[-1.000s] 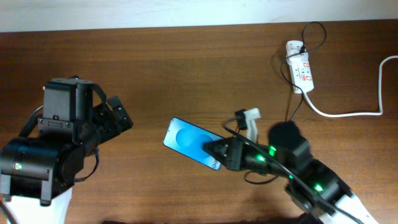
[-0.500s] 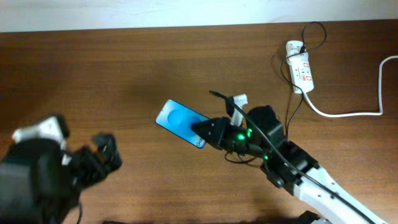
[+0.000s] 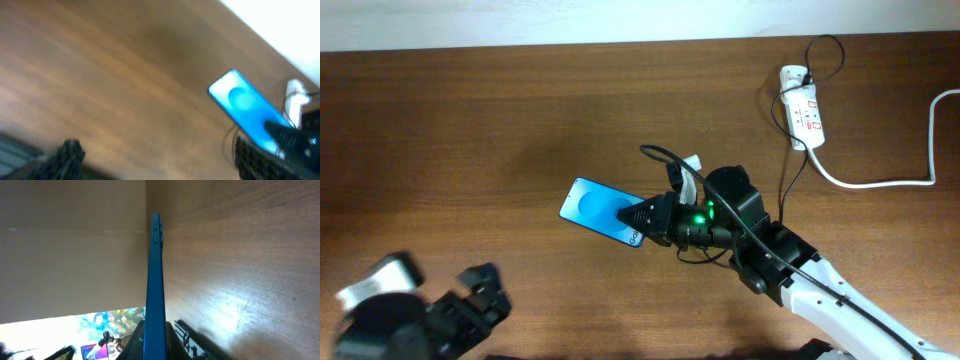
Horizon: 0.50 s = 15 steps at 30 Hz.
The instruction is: Plug charger to phone and switch on socket
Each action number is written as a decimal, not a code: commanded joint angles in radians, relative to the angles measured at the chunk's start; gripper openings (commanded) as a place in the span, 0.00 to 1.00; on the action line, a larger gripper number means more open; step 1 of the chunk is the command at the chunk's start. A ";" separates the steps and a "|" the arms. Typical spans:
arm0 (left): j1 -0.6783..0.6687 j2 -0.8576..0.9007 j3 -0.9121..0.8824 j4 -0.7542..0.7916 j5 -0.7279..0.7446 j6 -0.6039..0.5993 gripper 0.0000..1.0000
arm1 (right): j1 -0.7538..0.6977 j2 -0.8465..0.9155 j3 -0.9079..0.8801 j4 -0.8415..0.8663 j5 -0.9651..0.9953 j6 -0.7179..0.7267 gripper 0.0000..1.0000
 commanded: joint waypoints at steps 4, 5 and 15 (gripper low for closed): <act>-0.002 -0.039 -0.340 0.358 0.313 -0.089 0.99 | -0.084 -0.007 0.014 0.019 -0.097 0.248 0.04; -0.002 -0.039 -0.366 0.400 0.330 -0.108 0.99 | -0.095 -0.007 0.014 0.023 -0.098 0.289 0.04; -0.002 -0.030 -0.502 0.641 0.369 -0.484 0.99 | -0.110 0.068 0.014 0.145 -0.017 0.481 0.04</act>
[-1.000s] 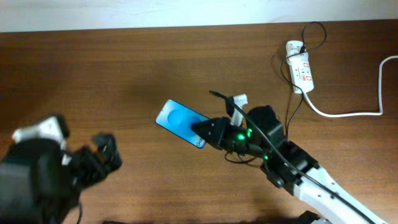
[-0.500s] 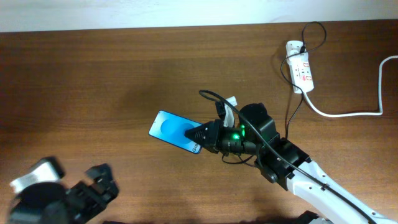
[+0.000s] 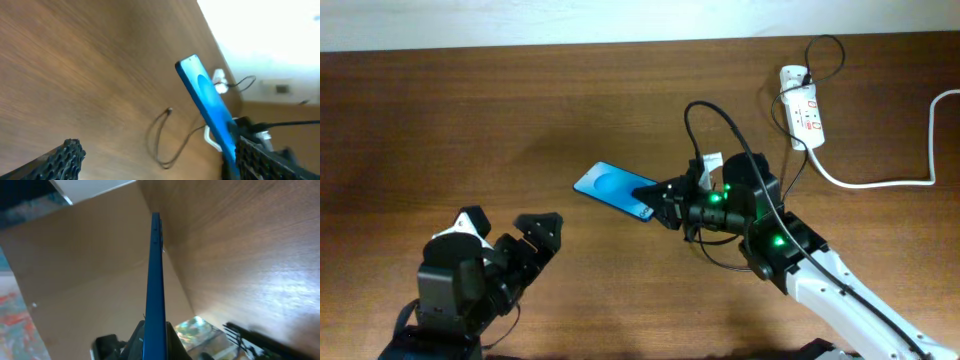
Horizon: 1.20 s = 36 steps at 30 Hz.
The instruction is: Plug charger to phone and switch on socket
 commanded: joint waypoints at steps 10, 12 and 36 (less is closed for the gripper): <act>-0.002 0.168 -0.052 0.248 0.184 -0.424 0.99 | 0.000 0.166 0.014 0.258 -0.034 0.055 0.04; -0.002 0.234 -0.052 0.313 0.242 -0.424 0.95 | 0.000 0.166 0.014 0.264 -0.042 0.039 0.04; -0.002 0.519 -0.052 0.667 0.361 -0.454 0.42 | 0.006 0.166 0.014 0.380 -0.079 0.175 0.04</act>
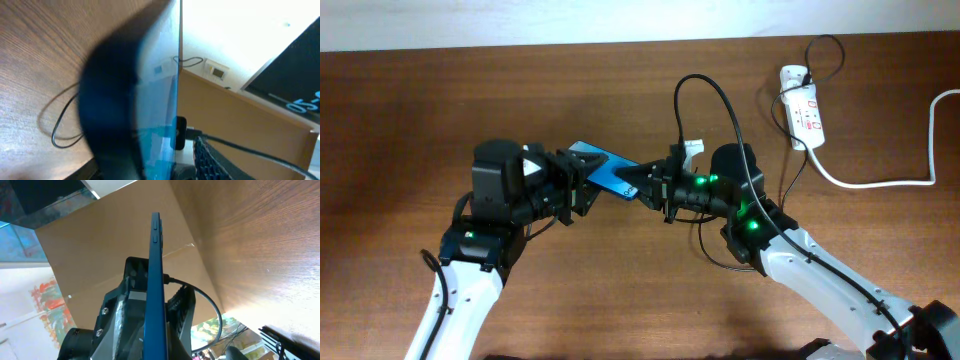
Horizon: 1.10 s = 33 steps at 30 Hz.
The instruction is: Plug charger to phone and switch on socket
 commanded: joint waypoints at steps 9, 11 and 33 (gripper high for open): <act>0.001 0.003 -0.005 0.010 -0.051 -0.040 0.29 | 0.006 -0.011 0.015 0.018 -0.021 0.005 0.04; 0.001 0.003 -0.005 0.011 -0.051 -0.060 0.27 | 0.006 -0.011 0.015 0.018 -0.021 0.008 0.04; 0.001 0.003 -0.005 0.018 -0.059 -0.089 0.00 | 0.051 -0.011 0.015 0.018 0.061 0.060 0.04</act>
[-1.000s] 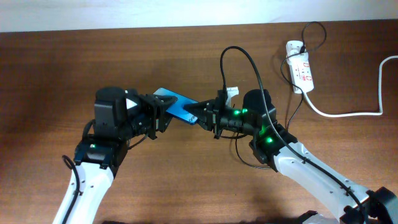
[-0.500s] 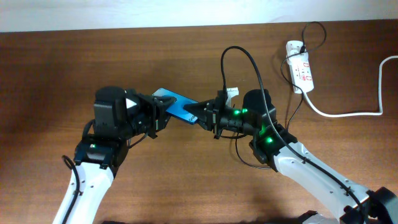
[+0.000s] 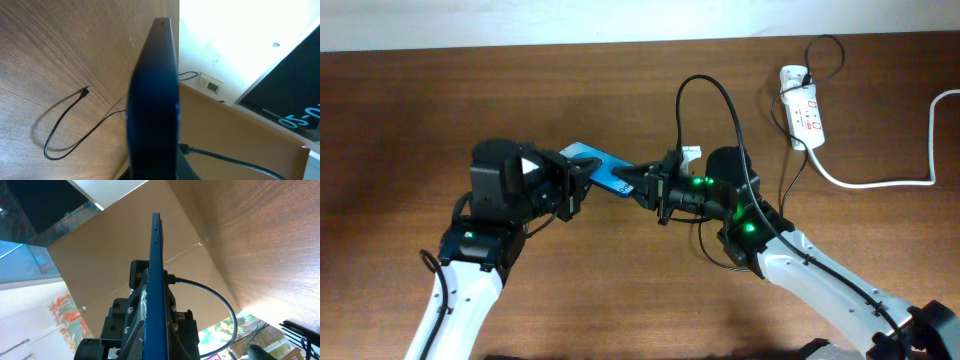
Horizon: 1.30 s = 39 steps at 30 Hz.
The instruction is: Plug charger to phone and switch on socket
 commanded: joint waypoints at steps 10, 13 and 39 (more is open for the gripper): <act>0.000 0.003 -0.003 -0.002 0.005 -0.058 0.00 | 0.019 -0.011 0.015 0.007 0.008 -0.073 0.10; 0.000 0.003 -0.003 -0.003 0.004 -0.047 0.00 | 0.019 -0.011 0.015 0.000 0.008 -0.074 0.16; 0.257 0.003 -0.003 -0.170 0.194 0.564 0.00 | 0.019 -0.011 0.015 -0.243 0.051 -0.372 0.95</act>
